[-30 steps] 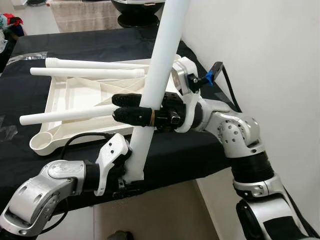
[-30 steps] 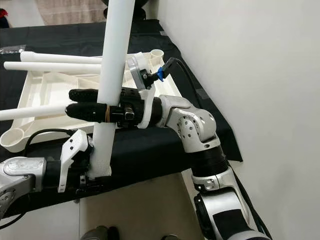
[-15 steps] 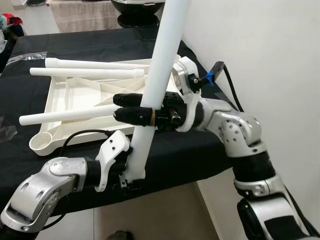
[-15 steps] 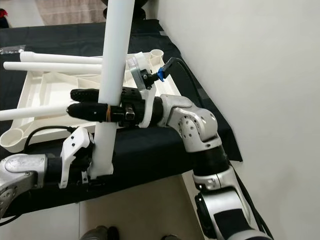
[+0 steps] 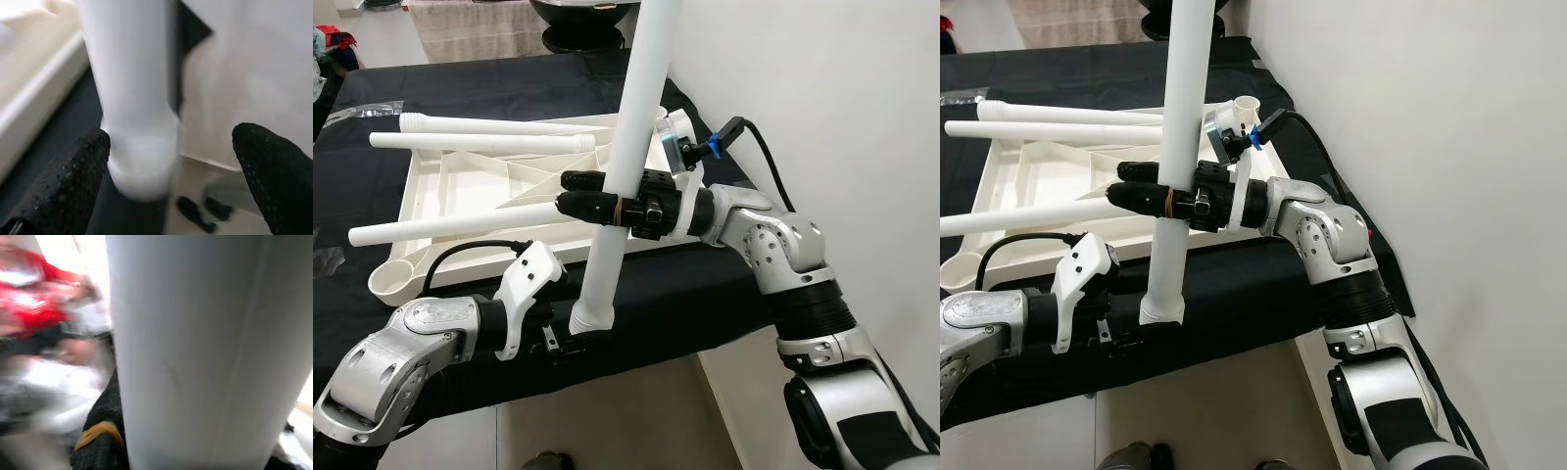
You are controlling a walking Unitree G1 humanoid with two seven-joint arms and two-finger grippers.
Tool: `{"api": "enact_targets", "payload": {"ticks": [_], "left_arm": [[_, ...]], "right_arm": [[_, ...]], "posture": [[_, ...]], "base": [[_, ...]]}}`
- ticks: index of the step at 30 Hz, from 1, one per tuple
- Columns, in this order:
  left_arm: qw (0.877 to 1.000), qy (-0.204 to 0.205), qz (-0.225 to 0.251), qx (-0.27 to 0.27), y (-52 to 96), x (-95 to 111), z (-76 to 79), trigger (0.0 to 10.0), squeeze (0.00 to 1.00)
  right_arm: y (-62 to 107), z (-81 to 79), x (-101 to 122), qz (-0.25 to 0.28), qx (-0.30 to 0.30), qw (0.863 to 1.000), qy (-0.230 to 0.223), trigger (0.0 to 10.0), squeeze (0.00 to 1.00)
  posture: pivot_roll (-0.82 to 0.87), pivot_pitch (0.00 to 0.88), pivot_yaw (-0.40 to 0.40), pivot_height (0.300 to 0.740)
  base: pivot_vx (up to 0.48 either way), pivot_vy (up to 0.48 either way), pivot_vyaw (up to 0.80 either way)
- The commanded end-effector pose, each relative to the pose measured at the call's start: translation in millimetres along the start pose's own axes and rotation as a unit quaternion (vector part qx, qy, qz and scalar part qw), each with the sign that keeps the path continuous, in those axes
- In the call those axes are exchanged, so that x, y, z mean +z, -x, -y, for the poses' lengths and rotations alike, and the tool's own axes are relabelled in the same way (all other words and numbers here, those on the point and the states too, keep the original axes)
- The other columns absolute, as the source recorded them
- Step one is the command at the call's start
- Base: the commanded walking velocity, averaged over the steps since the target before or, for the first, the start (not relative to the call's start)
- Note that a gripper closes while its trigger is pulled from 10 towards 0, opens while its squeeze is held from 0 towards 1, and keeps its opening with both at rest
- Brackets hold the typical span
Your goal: Building children table
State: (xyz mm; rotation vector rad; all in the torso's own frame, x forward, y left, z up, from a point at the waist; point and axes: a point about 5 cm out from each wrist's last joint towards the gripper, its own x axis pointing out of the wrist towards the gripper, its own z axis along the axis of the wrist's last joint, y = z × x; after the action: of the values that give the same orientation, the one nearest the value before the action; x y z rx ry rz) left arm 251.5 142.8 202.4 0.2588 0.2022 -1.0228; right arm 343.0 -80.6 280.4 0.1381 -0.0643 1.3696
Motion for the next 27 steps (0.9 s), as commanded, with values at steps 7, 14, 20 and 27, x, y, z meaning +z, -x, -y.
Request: {"api": "enact_targets", "payload": {"ticks": [7, 14, 20, 27], "left_arm": [[0.991, -0.072, -0.016, 0.113, 5.4, 2, -25.9, 10.0, 0.0], [0.96, -0.145, -0.022, 0.236, 9.5, 8, -52.1, 10.0, 0.0], [0.938, -0.146, -0.035, 0.312, 13.2, 6, -71.6, 10.0, 0.0], [0.959, -0.068, -0.04, 0.272, 3.2, -15, -79.1, 10.0, 0.0]], "right_arm": [[40.2, 43.5, 29, 0.026, -0.201, 0.977, 0.062, 0.0, 0.0], [50.8, 51.1, 42, 0.054, -0.265, 0.959, 0.081, 0.0, 0.0], [56.4, 57.3, 73, 0.12, -0.34, 0.927, 0.105, 0.0, 0.0], [54.8, 51.6, 112, 0.201, -0.386, 0.889, 0.139, 0.0, 0.0]], "posture": [[0.1, 0.122, -0.036, 0.74], [0.1, 0.11, -0.033, 0.74], [0.09, 0.099, -0.031, 0.74], [0.09, 0.092, -0.026, 0.74]], "base": [[0.0, 0.0, 0.0], [0.0, 0.0, 0.0], [0.0, 0.0, 0.0], [0.0, 0.0, 0.0]]}}
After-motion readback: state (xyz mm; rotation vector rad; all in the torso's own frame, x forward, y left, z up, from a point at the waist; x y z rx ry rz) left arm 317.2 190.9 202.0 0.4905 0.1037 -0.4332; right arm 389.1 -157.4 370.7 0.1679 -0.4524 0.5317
